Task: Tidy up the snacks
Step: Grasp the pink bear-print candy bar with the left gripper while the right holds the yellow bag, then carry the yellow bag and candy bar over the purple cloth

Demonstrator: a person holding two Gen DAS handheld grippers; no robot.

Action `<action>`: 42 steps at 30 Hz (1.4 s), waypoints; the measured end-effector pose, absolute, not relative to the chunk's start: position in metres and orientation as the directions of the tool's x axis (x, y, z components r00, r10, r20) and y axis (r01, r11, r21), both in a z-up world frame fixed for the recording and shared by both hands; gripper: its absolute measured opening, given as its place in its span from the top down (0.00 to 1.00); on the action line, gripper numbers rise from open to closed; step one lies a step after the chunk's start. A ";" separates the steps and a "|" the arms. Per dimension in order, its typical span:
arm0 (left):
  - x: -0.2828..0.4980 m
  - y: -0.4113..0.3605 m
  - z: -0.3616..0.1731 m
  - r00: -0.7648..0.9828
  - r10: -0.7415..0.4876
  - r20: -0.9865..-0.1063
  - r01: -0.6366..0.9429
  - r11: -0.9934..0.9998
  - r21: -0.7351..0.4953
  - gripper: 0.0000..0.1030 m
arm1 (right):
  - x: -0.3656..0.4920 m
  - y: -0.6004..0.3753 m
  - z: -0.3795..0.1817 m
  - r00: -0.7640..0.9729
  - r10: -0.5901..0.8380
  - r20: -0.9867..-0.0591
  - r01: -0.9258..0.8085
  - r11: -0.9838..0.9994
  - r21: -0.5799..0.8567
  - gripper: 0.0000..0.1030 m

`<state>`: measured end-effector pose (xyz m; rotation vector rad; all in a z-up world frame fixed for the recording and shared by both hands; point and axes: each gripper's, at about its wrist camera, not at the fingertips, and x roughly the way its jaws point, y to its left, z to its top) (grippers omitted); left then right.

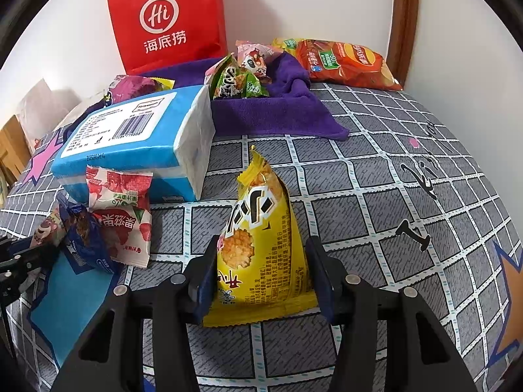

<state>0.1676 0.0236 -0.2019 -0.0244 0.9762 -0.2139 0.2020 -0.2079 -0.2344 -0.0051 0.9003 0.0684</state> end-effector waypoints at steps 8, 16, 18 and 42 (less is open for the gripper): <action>0.162 0.031 -0.167 0.596 -0.202 -0.777 0.170 0.978 -0.124 0.80 | 0.195 -0.208 -0.219 0.627 0.056 -0.777 -0.067 0.998 0.018 0.55; 0.176 0.037 -0.134 0.631 -0.206 -0.748 0.160 0.978 -0.135 0.80 | 0.204 -0.213 -0.170 0.668 0.076 -0.741 -0.059 0.997 0.049 0.55; 0.180 0.039 -0.126 0.642 -0.206 -0.739 0.158 0.978 -0.135 0.80 | 0.208 -0.213 -0.157 0.678 0.072 -0.731 -0.059 0.997 0.044 0.55; 0.309 0.050 -0.079 0.700 -0.147 -0.699 0.111 0.989 -0.097 0.80 | 0.352 -0.170 -0.086 0.709 0.154 -0.688 -0.151 0.986 0.065 0.55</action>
